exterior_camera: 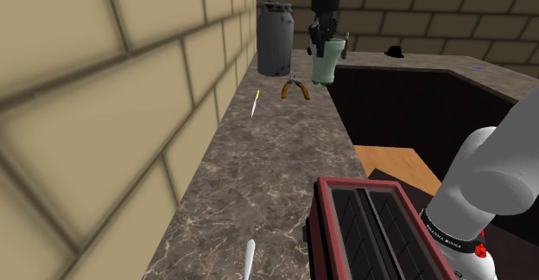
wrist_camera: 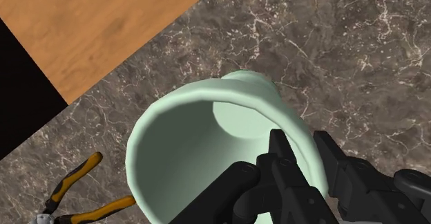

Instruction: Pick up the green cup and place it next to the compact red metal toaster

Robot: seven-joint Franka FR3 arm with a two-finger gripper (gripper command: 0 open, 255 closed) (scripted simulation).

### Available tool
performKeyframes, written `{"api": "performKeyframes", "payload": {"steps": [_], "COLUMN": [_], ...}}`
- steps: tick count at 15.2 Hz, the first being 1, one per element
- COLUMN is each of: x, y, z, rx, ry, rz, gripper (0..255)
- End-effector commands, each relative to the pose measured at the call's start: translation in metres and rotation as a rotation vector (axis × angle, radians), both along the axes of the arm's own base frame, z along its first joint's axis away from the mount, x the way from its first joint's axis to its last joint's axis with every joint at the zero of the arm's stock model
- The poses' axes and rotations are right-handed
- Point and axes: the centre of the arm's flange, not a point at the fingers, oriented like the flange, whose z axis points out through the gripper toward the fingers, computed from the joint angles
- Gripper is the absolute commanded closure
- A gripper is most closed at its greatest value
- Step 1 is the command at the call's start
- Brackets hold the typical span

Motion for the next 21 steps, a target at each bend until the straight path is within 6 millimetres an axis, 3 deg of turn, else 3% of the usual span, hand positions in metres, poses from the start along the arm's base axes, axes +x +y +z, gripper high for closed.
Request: {"api": "performKeyframes", "payload": {"steps": [1, 21], "x": [-0.009, -0.089], "y": [0.026, 0.278], "z": [-0.001, -0.001], "rx": [-0.001, -0.001], "ry": [0.0, 0.0], "rz": [-0.002, -0.002], "gripper": [255, 255]}}
